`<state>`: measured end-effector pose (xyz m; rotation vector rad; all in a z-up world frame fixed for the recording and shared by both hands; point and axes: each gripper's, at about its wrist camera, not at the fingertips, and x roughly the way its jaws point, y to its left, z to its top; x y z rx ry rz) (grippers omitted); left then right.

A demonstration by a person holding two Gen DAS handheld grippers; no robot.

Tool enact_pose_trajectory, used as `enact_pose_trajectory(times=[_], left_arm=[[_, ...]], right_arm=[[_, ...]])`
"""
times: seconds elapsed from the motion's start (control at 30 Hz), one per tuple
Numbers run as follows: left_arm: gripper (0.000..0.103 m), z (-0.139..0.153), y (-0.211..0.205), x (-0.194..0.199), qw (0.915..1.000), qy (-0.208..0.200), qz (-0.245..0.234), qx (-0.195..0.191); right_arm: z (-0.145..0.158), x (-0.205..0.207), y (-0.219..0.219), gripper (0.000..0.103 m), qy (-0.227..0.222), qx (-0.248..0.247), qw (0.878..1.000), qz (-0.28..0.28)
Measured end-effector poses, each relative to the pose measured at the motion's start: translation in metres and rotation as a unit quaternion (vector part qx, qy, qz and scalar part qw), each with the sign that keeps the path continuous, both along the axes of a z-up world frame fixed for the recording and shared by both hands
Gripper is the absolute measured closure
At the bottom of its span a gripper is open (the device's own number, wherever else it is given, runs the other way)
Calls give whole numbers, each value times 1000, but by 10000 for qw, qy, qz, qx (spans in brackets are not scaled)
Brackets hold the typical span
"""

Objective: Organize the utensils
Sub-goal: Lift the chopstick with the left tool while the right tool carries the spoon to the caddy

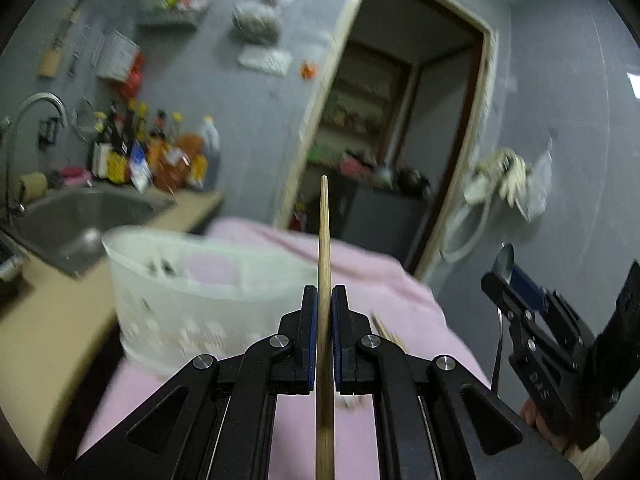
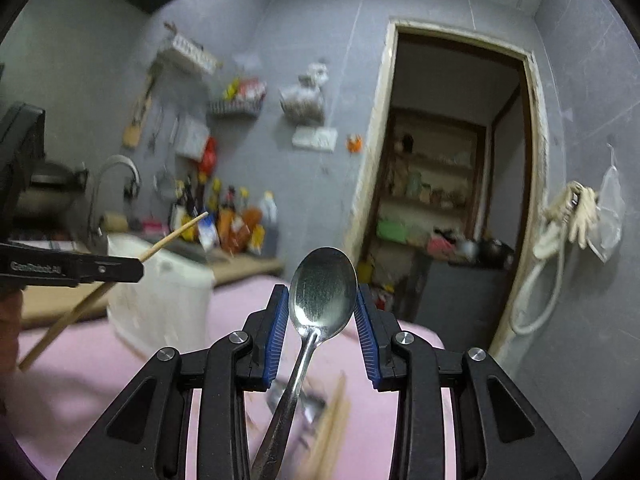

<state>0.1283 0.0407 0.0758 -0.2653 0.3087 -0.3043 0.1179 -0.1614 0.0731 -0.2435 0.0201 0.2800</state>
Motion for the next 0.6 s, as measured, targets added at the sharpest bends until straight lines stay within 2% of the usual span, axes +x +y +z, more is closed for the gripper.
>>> enact_pose_trajectory(times=[0.2,0.33,0.6], left_arm=[[99,41,57,26,9937,-736,808,-237],[99,50,97,47,9868,-991,1180,-496],[99,51,142,75,9720,-1264,1715,-988]], right_arm=[[39,35,38,72,-372,632,9946,740],[59,71,63,72,-452,1169,9858,1121],[55,117,85,72,-467,1787,9752,1220]])
